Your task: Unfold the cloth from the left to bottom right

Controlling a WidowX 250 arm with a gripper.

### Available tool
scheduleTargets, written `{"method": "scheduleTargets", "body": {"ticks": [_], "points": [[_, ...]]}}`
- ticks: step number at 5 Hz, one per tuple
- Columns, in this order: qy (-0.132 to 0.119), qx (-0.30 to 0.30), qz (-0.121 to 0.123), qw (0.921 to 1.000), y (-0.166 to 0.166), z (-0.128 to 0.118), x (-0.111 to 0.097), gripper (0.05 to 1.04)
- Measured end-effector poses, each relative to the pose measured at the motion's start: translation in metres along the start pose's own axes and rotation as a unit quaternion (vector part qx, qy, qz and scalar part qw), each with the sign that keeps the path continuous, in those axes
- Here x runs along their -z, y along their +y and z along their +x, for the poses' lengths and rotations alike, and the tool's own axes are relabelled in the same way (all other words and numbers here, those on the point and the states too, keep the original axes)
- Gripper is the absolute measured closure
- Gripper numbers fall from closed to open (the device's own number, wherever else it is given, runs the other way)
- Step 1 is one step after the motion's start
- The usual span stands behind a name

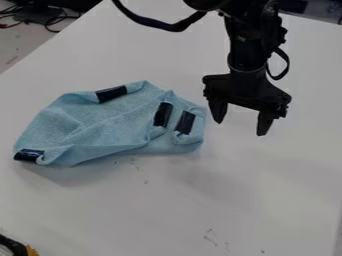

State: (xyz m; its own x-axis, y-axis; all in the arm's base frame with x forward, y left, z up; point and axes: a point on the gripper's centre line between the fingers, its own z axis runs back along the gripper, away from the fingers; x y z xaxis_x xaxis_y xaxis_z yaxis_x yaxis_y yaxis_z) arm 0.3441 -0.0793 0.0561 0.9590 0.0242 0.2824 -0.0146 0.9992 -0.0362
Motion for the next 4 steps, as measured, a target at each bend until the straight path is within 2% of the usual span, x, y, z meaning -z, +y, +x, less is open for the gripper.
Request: {"method": "scheduleTargets", "body": {"ticks": [1, 2, 4], "points": [[0.016, 0.002, 0.003, 0.9999, 0.0, -0.005, 0.009, 0.083], [0.023, -0.012, 0.014, 0.9996, 0.03, -0.002, 0.011, 0.082], [0.01, -0.049, 0.027, 0.9984, 0.083, 0.006, 0.011, 0.082]]}}
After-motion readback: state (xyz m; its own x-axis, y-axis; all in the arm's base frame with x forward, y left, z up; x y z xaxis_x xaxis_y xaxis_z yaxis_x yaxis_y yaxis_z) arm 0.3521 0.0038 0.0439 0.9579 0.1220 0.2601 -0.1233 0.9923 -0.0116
